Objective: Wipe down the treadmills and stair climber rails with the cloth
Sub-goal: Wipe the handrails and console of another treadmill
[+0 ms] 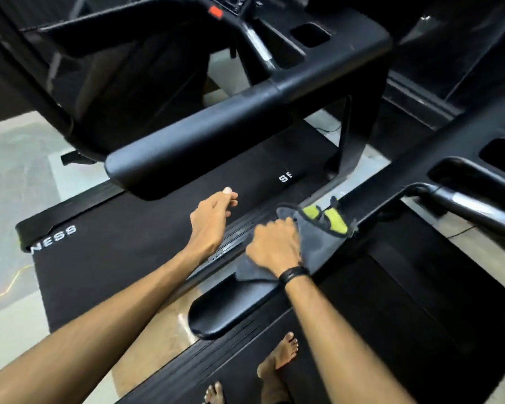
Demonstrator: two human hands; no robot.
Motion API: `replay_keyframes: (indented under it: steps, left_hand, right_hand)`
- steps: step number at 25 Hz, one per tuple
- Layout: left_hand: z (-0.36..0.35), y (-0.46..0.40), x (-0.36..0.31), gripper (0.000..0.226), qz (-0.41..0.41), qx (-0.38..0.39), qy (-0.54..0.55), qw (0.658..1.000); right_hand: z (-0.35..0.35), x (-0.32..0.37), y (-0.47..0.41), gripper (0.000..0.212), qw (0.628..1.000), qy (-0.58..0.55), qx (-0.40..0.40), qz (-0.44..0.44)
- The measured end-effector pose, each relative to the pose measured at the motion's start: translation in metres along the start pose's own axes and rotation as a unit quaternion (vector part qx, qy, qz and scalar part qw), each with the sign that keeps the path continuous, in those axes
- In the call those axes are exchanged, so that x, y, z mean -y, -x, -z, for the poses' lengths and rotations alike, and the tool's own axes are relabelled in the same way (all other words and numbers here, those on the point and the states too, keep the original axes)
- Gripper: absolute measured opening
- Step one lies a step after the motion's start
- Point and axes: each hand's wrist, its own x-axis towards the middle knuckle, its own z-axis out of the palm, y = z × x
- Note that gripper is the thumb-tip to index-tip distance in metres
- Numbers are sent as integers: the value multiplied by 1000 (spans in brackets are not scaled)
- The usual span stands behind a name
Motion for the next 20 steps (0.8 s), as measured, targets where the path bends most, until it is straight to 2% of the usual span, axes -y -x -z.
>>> replay_keyframes:
  steps: [5,9,12,15,18,20]
  left_hand:
    - [53,42,26,34,12,0,1,1000]
    - [55,64,29,36,14,44,-78,996]
    - [57,70,15,30,-7,66,-166,984]
    - [73,77,7,22,-7,81,-221,972]
    - [84,81,6,32,18,97,-240,966]
    - [86,84,1,35,21,115,-209,971]
  right_hand:
    - [-21,95,82,20,988,-76,-118,72]
    - [-45,92,114,22,950,-152,-231,145]
    - [-47,63,106,24,936,-153,-266,172]
    - [-31,10,78,25,947,-128,-273,110]
    - [0,-37,45,29,975,-85,-200,-47]
    - [19,-39,33,34,964,-136,-171,-150]
